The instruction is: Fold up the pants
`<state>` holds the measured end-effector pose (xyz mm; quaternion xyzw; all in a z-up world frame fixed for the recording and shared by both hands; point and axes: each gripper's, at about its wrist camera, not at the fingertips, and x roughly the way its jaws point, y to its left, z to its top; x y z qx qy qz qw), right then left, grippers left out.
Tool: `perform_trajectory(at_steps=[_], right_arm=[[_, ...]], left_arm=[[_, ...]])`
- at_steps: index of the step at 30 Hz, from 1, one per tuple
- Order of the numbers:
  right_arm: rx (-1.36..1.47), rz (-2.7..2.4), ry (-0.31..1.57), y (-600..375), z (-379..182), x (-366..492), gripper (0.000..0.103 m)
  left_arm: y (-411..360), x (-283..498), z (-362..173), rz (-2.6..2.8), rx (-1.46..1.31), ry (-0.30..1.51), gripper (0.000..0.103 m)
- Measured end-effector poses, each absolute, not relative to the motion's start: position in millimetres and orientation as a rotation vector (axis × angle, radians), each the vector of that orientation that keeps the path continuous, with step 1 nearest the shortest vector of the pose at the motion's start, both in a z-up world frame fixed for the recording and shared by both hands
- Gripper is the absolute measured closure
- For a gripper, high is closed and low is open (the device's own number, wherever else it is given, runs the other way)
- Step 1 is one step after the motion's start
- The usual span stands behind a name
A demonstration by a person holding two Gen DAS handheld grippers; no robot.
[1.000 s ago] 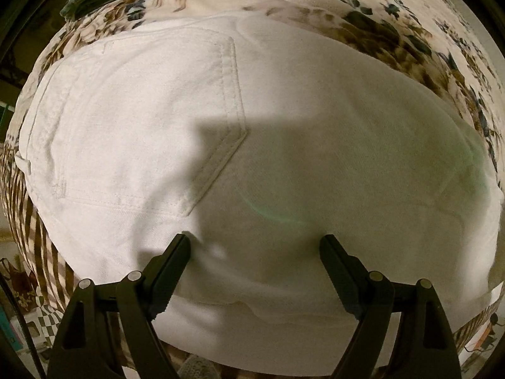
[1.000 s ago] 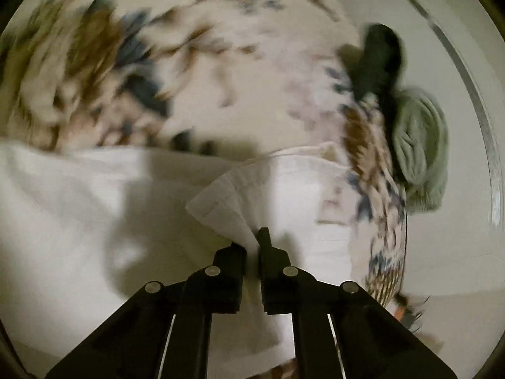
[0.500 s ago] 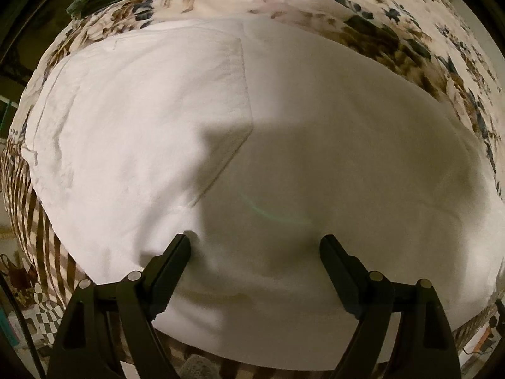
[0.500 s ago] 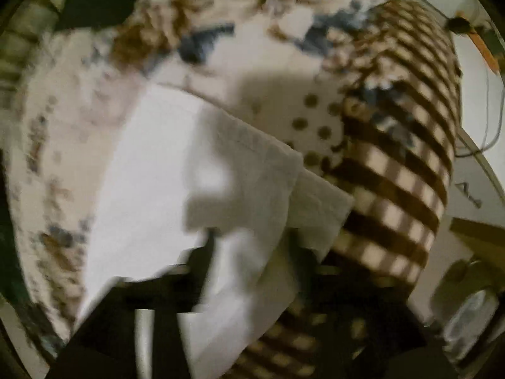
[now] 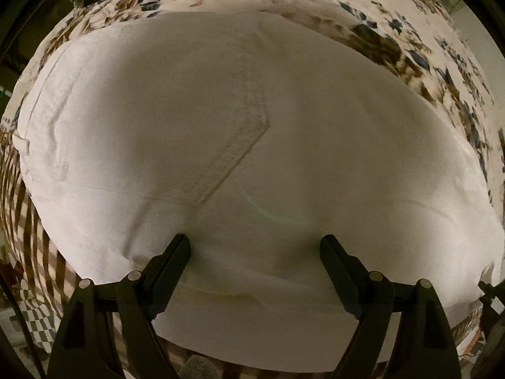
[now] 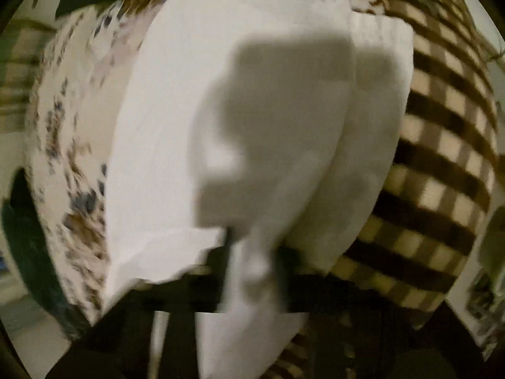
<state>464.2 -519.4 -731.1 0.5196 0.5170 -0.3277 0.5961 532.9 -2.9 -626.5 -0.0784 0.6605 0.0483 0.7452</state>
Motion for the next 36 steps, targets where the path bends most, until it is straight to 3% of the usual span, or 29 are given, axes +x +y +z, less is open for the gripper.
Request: perform_trajectory(at_steps=[3, 8, 10, 12, 14, 23, 26, 28, 30, 36], right_arm=[[1.069, -0.783, 1.216, -519.7, -708.2, 464.9, 0.098], [1.073, -0.822, 1.397, -529.7, -744.5, 475.2, 0.097], [1.057, -0.784, 1.407, -524.3, -734.0, 487.3, 0.087], [1.07, -0.716, 1.362, -512.5, -716.8, 493.2, 0.063], [1.084, -0.674, 1.338, -497.5, -705.0, 493.4, 0.053], [1.348, -0.526, 1.317, -421.1, -735.7, 480.9, 0.052], [1.37, -0.517, 1.339, -400.1, -749.2, 485.8, 0.052], [1.376, -0.52, 1.356, -388.9, -753.2, 483.7, 0.052], [1.396, -0.512, 1.355, -377.9, -753.5, 480.8, 0.052], [1.403, -0.488, 1.373, -360.5, -767.6, 488.3, 0.052]], left_arm=[[2.3, 527.1, -623.4, 0.083, -0.186, 1.449, 0.019], [35.8, 513.1, -598.5, 0.103, -0.272, 1.438, 0.019], [63.1, 506.0, -583.4, 0.146, -0.325, 1.415, 0.019], [93.4, 501.3, -572.4, 0.202, -0.395, 1.394, 0.019], [122.5, 500.4, -565.9, 0.258, -0.477, 1.373, 0.019], [235.8, 522.1, -592.4, 0.433, -0.795, 1.314, 0.021], [237.9, 531.3, -604.2, 0.42, -0.817, 1.318, 0.031], [236.7, 539.9, -608.5, 0.417, -0.817, 1.311, 0.045], [235.3, 543.4, -609.0, 0.415, -0.806, 1.297, 0.05], [235.2, 534.8, -604.7, 0.407, -0.755, 1.259, 0.08]])
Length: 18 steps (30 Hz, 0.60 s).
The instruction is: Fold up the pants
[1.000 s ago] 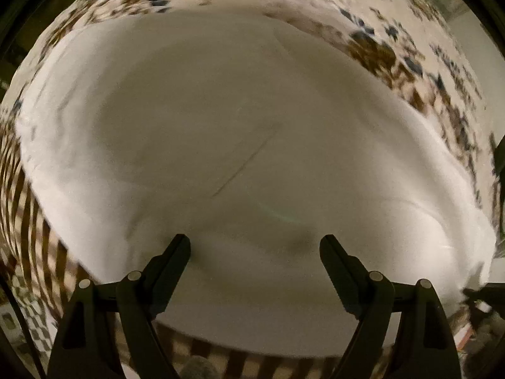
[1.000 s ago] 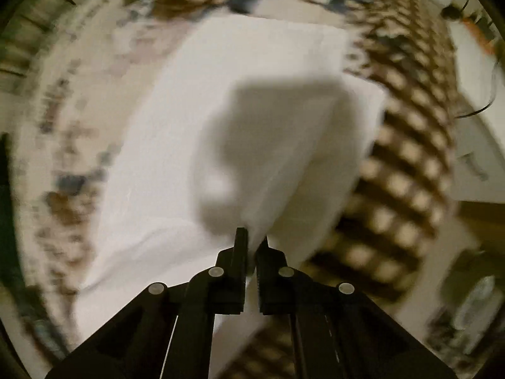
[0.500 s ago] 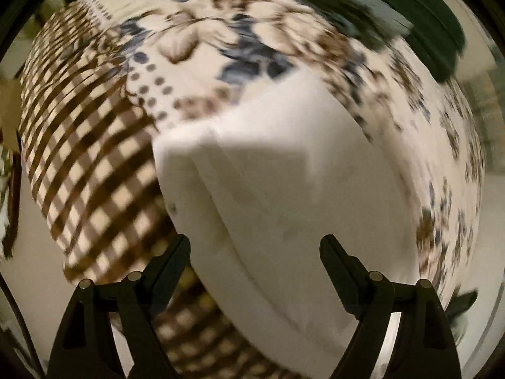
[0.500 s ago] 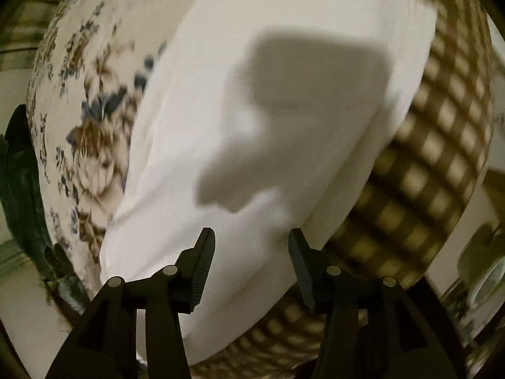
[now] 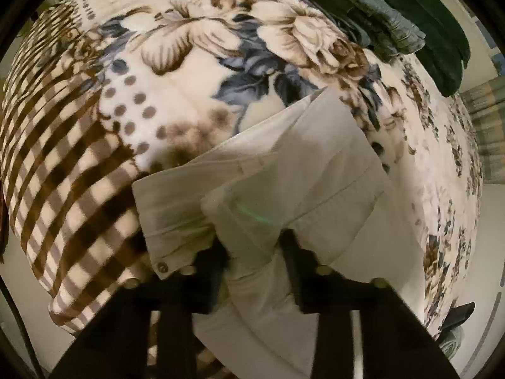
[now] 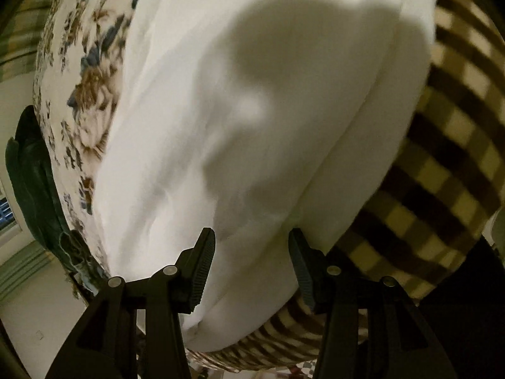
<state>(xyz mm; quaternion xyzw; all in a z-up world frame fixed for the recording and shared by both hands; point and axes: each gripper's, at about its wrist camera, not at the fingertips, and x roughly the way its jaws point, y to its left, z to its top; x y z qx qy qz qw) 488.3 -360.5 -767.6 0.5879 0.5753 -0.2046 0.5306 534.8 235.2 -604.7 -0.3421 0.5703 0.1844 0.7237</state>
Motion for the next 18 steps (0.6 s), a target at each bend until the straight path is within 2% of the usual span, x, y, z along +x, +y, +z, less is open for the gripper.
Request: perform_trajectory(at_steps=[1, 2, 3, 8, 14, 16, 18], right_arm=[[1.4, -0.492, 1.366, -358.8, -768.8, 491.1, 0.053], [1.378, -0.499, 1.356, -356.9, -765.5, 492.4, 0.075], [1.335, -0.49, 1.356, -353.4, -758.5, 496.3, 0.093], [1.166, -0.449, 1.398, -342.7, -721.9, 499.0, 0.095], [1.145, -0.438, 1.494, -344.0, -748.0, 497.1, 0.095], [1.145, -0.404, 1.514, -344.9, -755.1, 498.9, 0.09], [1.162, -0.354, 1.523, -346.5, -755.2, 499.8, 0.078]], left_arm=[[235.3, 532.8, -601.5, 0.404, -0.75, 1.251, 0.088], [235.8, 529.7, -597.9, 0.406, -0.741, 1.244, 0.088], [236.4, 524.6, -591.7, 0.399, -0.742, 1.233, 0.09], [235.0, 497.7, -565.3, 0.417, -0.702, 1.225, 0.091], [245.9, 487.8, -600.8, 0.465, -0.717, 1.297, 0.089], [247.4, 489.8, -599.8, 0.472, -0.711, 1.294, 0.081], [243.5, 493.1, -598.0, 0.465, -0.685, 1.312, 0.079]])
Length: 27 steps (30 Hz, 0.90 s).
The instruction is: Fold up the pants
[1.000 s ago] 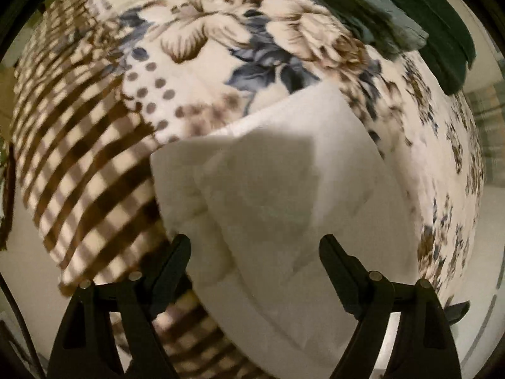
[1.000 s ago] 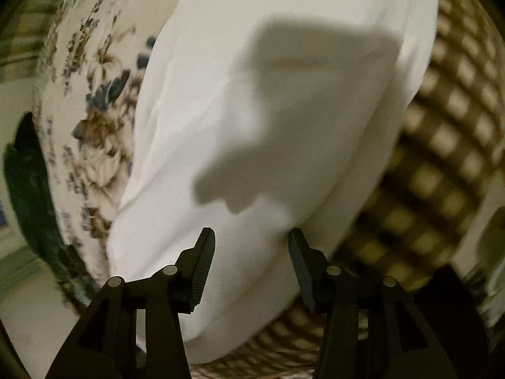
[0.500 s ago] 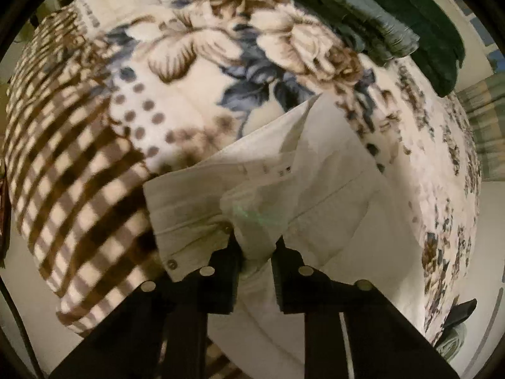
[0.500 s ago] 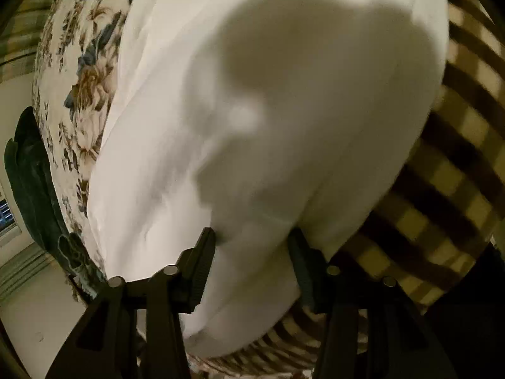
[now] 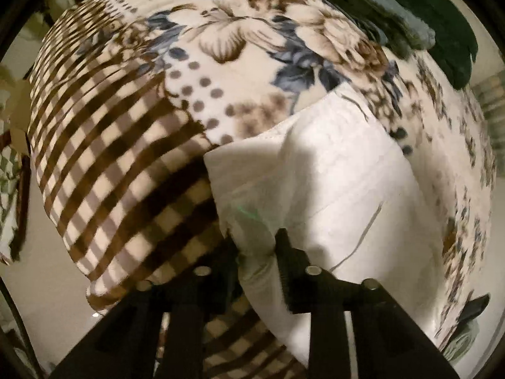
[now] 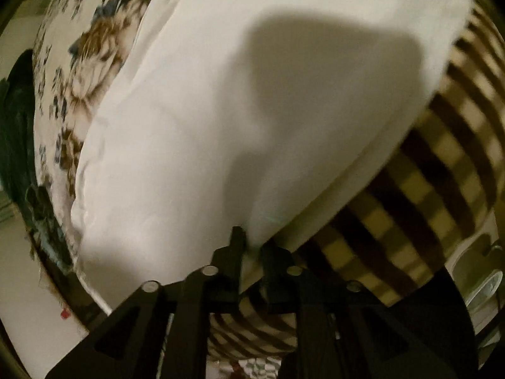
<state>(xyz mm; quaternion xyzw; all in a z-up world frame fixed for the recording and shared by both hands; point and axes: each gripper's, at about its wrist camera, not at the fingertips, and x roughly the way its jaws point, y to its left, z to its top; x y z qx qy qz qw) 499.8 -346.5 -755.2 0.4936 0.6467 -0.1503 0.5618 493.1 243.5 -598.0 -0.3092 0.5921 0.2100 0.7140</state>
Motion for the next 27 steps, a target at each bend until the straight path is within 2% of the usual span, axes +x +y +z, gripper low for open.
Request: perform_trajectory(at_steps=[3, 9, 12, 14, 20, 21, 22, 23, 24, 27], right_arm=[[1.157, -0.315, 1.477, -355.3, -742.7, 497.9, 0.063], [1.153, -0.484, 1.257, -417.7, -715.7, 478.4, 0.063], [1.175, -0.568, 1.138, -459.9, -712.5, 464.0, 0.063], [1.217, -0.599, 1.079, -481.2, -717.7, 461.6, 0.063], [1.251, -0.598, 1.098, -503.1, -743.8, 460.2, 0.064], [1.232, -0.595, 1.098, -501.1, -744.4, 462.1, 0.078], [1.205, -0.59, 1.116, -499.1, -744.5, 463.4, 0.095], [1.192, -0.588, 1.137, -494.2, -746.8, 468.5, 0.103], [1.183, -0.592, 1.154, -494.3, -745.2, 463.1, 0.103], [1.164, -0.63, 1.158, -502.4, -739.0, 442.3, 0.103]], left_arm=[[241.0, 494.6, -600.0, 0.47, -0.691, 1.328, 0.072], [236.1, 498.1, -606.3, 0.511, -0.716, 1.358, 0.071], [225.1, 506.3, -607.6, 0.53, -0.673, 1.382, 0.06], [219.1, 510.8, -611.0, 0.558, -0.664, 1.396, 0.056], [211.4, 517.1, -617.6, 0.67, -0.71, 1.385, 0.053], [208.7, 516.3, -615.1, 0.671, -0.686, 1.371, 0.057], [204.8, 515.4, -611.2, 0.677, -0.643, 1.356, 0.07], [200.7, 513.4, -608.5, 0.682, -0.597, 1.358, 0.076], [195.8, 511.5, -605.9, 0.676, -0.544, 1.359, 0.084], [188.4, 504.6, -604.4, 0.692, -0.445, 1.382, 0.085]])
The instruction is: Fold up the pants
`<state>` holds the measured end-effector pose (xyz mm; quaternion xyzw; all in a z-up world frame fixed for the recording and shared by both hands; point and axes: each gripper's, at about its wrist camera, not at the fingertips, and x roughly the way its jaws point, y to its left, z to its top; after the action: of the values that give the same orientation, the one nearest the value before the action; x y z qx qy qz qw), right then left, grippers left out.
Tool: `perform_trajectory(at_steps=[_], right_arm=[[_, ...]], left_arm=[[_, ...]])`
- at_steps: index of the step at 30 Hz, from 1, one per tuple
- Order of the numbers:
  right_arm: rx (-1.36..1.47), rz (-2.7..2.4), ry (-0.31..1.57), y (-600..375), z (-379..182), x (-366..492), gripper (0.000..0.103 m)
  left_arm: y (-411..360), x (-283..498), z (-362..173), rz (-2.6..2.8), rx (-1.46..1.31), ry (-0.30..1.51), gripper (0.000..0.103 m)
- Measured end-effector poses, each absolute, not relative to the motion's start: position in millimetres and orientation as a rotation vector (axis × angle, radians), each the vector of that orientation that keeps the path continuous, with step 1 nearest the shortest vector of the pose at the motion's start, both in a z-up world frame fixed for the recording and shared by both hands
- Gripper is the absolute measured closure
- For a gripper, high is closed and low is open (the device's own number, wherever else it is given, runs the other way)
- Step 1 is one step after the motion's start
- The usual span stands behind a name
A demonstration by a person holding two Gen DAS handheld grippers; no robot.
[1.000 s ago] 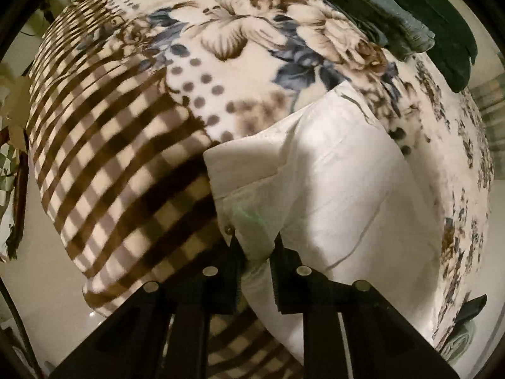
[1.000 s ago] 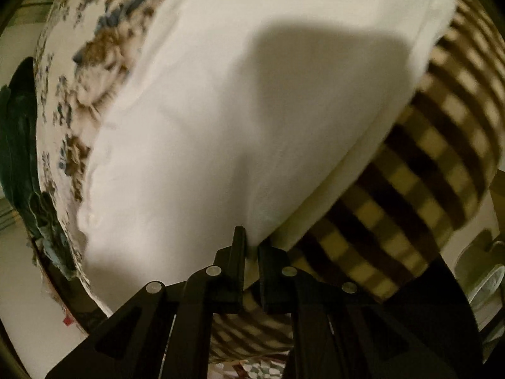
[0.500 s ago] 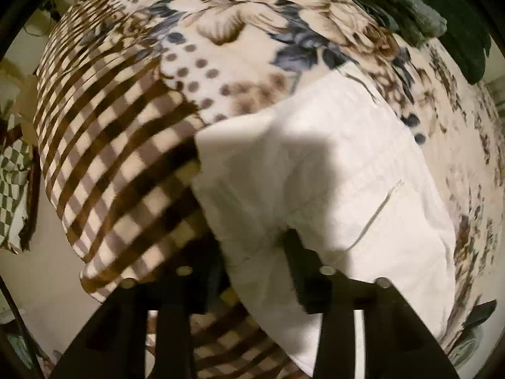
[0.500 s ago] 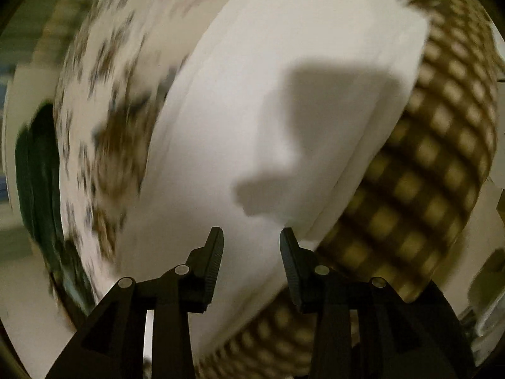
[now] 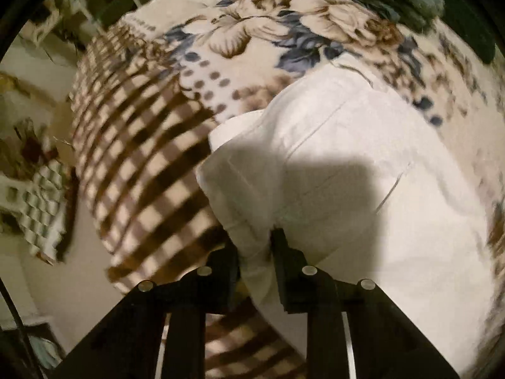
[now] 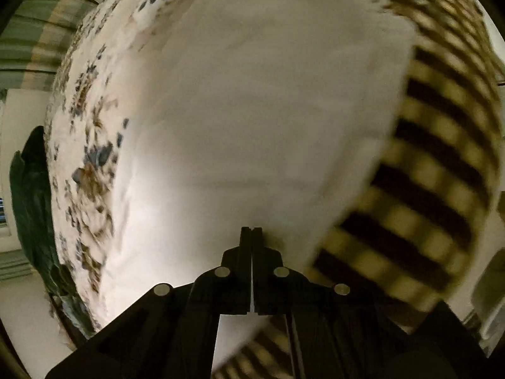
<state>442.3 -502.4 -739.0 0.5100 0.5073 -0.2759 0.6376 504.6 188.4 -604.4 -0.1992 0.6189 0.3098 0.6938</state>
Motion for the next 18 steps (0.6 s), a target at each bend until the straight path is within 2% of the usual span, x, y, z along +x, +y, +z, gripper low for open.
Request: perform_trajectory(at_steps=[5, 7, 9, 10, 14, 18], right_arm=[[1.349, -0.413, 1.121, -507.1, -746.3, 436.5, 0.101], [1.328, -0.343, 1.178, -496.1, -744.7, 446.8, 0.092], [1.327, -0.334, 1.161, -492.7, -743.7, 447.8, 0.07], [1.316, -0.355, 1.164, -493.3, -745.2, 448.3, 0.066], [1.397, -0.439, 1.157, -499.2, -756.3, 437.8, 0.066], [1.337, -0.525, 1.174, -495.2, -740.1, 435.3, 0.066]], left_arm=[[174.5, 496.9, -602.9, 0.689, -0.421, 1.37, 0.085], [173.2, 490.6, -600.0, 0.675, -0.415, 1.361, 0.085], [175.7, 490.7, -597.7, 0.662, -0.427, 1.355, 0.085], [173.2, 488.9, -596.1, 0.657, -0.435, 1.351, 0.085], [183.7, 490.6, -594.2, 0.644, -0.47, 1.334, 0.085], [192.6, 486.8, -598.4, 0.631, -0.531, 1.313, 0.085]])
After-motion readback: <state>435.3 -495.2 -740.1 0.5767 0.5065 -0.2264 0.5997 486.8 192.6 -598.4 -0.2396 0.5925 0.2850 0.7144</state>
